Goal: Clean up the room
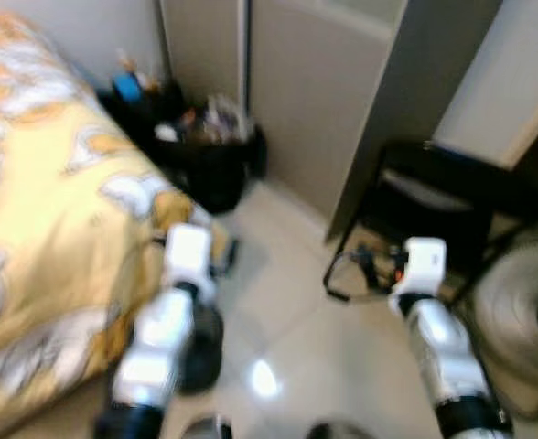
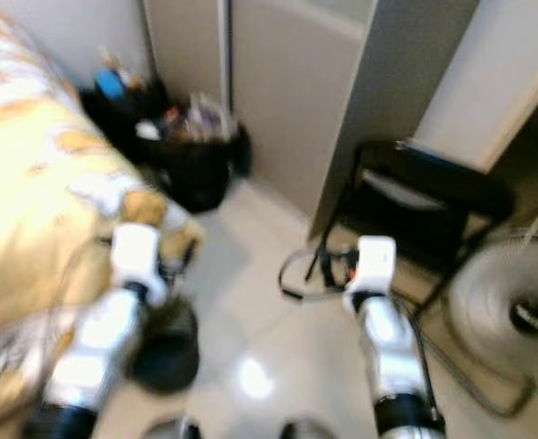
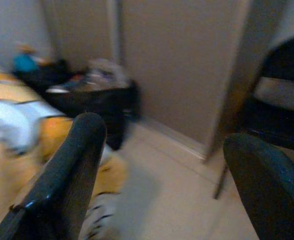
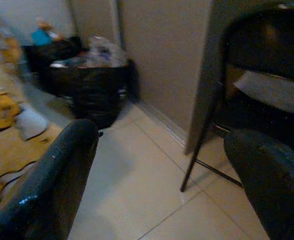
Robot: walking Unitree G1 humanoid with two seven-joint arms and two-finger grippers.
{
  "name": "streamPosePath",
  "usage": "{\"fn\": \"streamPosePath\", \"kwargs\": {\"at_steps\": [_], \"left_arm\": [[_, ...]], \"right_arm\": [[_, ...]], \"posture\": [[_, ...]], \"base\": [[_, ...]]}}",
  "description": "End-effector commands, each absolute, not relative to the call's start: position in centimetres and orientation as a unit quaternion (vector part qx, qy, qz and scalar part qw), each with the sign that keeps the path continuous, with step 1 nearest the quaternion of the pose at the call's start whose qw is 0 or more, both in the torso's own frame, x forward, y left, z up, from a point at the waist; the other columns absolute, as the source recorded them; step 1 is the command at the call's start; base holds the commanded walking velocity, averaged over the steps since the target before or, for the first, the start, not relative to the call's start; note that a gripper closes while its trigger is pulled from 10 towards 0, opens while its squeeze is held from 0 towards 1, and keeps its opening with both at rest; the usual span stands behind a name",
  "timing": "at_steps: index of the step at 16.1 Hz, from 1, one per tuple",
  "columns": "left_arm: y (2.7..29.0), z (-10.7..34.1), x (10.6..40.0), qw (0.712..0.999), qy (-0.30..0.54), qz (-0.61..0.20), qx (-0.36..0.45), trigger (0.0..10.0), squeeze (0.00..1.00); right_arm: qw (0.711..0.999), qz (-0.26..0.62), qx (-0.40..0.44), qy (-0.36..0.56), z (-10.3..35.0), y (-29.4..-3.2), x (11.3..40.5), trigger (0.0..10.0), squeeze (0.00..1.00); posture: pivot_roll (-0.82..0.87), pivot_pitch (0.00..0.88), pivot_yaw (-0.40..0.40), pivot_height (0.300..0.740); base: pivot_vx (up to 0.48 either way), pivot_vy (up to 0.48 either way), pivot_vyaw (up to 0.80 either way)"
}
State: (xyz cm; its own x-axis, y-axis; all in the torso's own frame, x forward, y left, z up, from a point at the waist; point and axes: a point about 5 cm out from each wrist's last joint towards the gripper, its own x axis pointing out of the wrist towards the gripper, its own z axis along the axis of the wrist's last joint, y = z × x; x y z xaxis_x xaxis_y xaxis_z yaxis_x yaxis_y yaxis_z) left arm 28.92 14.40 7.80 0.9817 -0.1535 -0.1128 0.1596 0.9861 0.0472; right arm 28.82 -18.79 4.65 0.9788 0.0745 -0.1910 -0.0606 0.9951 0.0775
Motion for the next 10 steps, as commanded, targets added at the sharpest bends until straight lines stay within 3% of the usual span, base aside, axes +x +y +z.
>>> {"fn": "streamPosePath", "kwargs": {"at_steps": [1,3,6,10], "left_arm": [[15.0,7.1,28.8,0.995,0.074,-0.063,0.014,10.0,0.0],[16.2,7.0,29.1,0.996,0.078,-0.031,0.0,10.0,0.0],[15.2,7.2,29.4,0.996,0.073,-0.053,0.008,10.0,0.0],[16.0,7.6,30.0,0.996,0.057,-0.026,-0.057,10.0,0.0]], "right_arm": [[0.995,0.036,0.031,0.086,5.1,-18.9,29.1,10.0,0.0],[0.995,0.039,0.028,0.088,4.5,-18.7,28.3,10.0,0.0],[0.995,0.025,0.016,0.098,3.7,-19.0,27.1,10.0,0.0],[0.996,-0.002,0.024,0.086,4.1,-19.9,27.1,10.0,0.0]], "posture": [[-0.04,0.0,-0.007,0.74],[-0.05,0.0,0.005,0.74],[-0.08,0.0,0.021,0.74],[-0.1,0.0,0.023,0.74]], "base": [[0.0,0.0,0.61],[0.0,0.0,0.61],[0.0,0.0,0.42],[0.398,0.214,0.0]]}}
